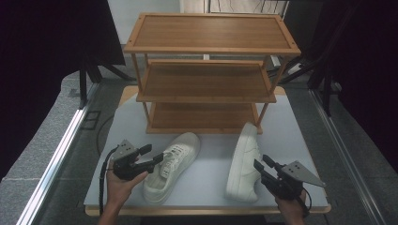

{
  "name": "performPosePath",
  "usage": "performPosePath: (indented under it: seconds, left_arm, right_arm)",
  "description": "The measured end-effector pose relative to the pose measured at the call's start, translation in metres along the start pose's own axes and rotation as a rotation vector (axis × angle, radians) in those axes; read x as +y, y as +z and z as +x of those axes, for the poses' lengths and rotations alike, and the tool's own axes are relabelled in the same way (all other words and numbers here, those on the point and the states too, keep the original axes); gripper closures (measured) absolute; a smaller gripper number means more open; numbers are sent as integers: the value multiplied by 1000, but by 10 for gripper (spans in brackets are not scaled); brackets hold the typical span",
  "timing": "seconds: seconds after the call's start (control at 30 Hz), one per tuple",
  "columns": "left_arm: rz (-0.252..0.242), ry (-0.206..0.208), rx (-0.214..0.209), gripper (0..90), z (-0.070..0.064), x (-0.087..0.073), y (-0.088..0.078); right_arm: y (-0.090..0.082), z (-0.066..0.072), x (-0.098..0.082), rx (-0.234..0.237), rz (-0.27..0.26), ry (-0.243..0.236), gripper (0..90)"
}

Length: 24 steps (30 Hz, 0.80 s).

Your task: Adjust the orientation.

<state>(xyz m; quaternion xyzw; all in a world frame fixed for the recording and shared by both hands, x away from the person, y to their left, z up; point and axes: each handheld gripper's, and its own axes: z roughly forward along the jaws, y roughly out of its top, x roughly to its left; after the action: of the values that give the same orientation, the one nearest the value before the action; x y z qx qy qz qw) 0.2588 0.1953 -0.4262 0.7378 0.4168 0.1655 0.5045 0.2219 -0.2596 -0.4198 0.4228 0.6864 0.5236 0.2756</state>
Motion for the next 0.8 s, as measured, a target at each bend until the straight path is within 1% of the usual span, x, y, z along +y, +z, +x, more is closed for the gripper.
performPosePath:
  seconds: [0.03,0.13,0.23,0.27,0.33,0.47,0.53,0.63,0.73,0.8]
  left_arm:
    - [0,0,0,384,0,0,0]
    - [9,-2,5,380,0,-4,0]
    - [15,-1,4,374,1,-5,0]
    - [18,1,3,371,1,-6,0]
    - [17,1,0,371,2,-5,1]
    - [18,5,-7,371,3,-5,2]
    - [21,6,-12,371,3,-5,4]
    - [28,8,-15,371,4,-5,6]
    - [30,6,-21,371,4,-5,9]
    - [32,7,-24,371,5,-4,9]
  right_arm:
    - [0,0,0,0,0,0,594]
    - [0,12,1,35,4,-22,605]
    - [-1,16,1,48,7,-21,614]
    - [-1,22,0,62,18,-33,626]
    - [1,28,-1,79,27,-43,650]
    - [5,41,-5,108,61,-74,727]
    - [8,47,-8,117,76,-92,757]
    - [12,53,-11,126,99,-112,780]
    - [14,55,-15,129,116,-118,783]
    - [13,54,-17,120,120,-117,782]
